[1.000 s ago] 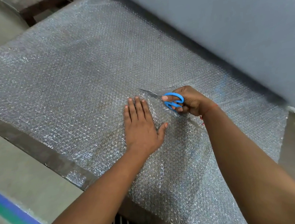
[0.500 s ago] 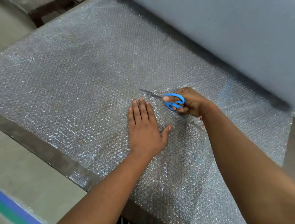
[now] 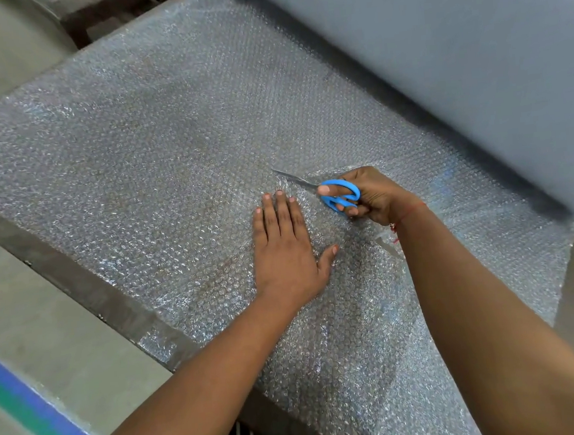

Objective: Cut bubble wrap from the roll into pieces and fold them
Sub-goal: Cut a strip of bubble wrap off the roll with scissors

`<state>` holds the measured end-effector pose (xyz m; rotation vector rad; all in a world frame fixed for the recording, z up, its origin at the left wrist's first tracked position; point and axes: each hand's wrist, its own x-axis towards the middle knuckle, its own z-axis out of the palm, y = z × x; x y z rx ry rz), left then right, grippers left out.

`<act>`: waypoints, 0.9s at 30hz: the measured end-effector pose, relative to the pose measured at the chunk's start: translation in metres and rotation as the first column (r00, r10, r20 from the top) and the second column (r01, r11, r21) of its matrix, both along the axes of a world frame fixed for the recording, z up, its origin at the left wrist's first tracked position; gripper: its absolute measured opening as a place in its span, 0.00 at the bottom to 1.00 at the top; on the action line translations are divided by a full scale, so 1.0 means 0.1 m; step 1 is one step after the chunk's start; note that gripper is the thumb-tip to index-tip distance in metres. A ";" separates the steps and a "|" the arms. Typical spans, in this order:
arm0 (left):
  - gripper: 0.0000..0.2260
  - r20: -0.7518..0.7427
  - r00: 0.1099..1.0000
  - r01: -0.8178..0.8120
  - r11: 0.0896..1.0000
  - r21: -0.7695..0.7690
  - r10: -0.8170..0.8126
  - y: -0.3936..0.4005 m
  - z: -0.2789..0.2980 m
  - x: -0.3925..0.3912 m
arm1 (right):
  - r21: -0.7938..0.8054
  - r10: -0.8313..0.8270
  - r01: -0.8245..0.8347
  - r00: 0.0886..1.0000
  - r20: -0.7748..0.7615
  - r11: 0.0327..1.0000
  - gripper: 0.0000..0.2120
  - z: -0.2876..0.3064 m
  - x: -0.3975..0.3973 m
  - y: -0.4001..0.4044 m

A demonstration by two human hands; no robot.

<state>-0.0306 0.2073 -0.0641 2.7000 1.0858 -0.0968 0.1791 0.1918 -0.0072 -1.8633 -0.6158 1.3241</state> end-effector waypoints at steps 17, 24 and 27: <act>0.48 0.016 1.000 -0.003 1.000 -0.015 0.003 0.01 0.00 -0.01 | -0.018 -0.012 0.011 0.999 -0.033 1.000 0.37 -0.04 -0.04 0.20; 0.48 0.029 1.000 -0.003 1.000 -0.011 0.004 0.00 -0.01 -0.01 | -0.002 -0.001 0.001 0.999 -0.037 1.000 0.44 -0.06 -0.02 0.20; 0.48 0.039 0.999 -0.003 1.000 -0.012 0.003 0.00 0.00 -0.01 | 0.014 0.007 -0.007 1.000 -0.030 1.000 0.48 -0.08 -0.05 0.20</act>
